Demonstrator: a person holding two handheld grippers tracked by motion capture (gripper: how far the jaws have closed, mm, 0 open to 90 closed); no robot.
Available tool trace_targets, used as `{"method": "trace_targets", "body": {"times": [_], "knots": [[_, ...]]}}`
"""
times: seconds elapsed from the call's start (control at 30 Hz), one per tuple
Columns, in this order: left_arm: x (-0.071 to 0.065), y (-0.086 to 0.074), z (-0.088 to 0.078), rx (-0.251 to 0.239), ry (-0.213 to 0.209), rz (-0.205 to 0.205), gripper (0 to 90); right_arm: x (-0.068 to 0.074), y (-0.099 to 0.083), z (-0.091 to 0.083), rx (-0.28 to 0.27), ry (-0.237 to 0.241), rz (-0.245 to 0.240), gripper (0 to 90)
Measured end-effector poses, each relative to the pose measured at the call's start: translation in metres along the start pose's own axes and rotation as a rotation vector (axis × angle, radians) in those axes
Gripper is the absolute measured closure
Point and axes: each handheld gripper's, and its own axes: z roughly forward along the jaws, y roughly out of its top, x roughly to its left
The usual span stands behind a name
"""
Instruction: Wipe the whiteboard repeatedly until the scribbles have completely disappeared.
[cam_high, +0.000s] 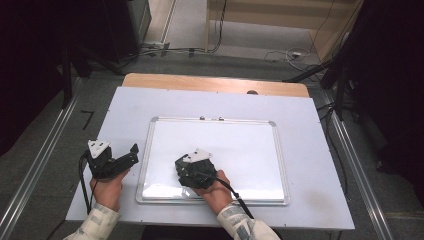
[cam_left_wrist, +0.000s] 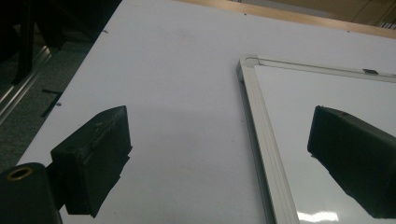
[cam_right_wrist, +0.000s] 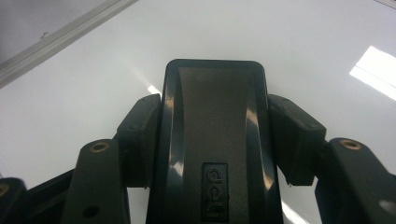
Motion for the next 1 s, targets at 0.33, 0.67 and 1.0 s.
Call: {"method": "trace_targets", "body": {"times": [0.33, 0.67, 1.0], "knots": [[0.000, 0.000, 0.000, 0.002, 0.002, 0.001, 6.5, -0.019, -0.012, -0.012, 0.003, -0.014, 0.010, 38.6], [0.000, 0.000, -0.001, -0.001, 0.001, -0.001, 6.5, -0.036, -0.021, -0.022, 0.007, -0.036, 0.031, 38.6], [-0.001, 0.000, -0.001, 0.000, 0.002, 0.001, 6.5, -0.068, -0.039, -0.041, 0.010, -0.081, 0.072, 38.6]]}}
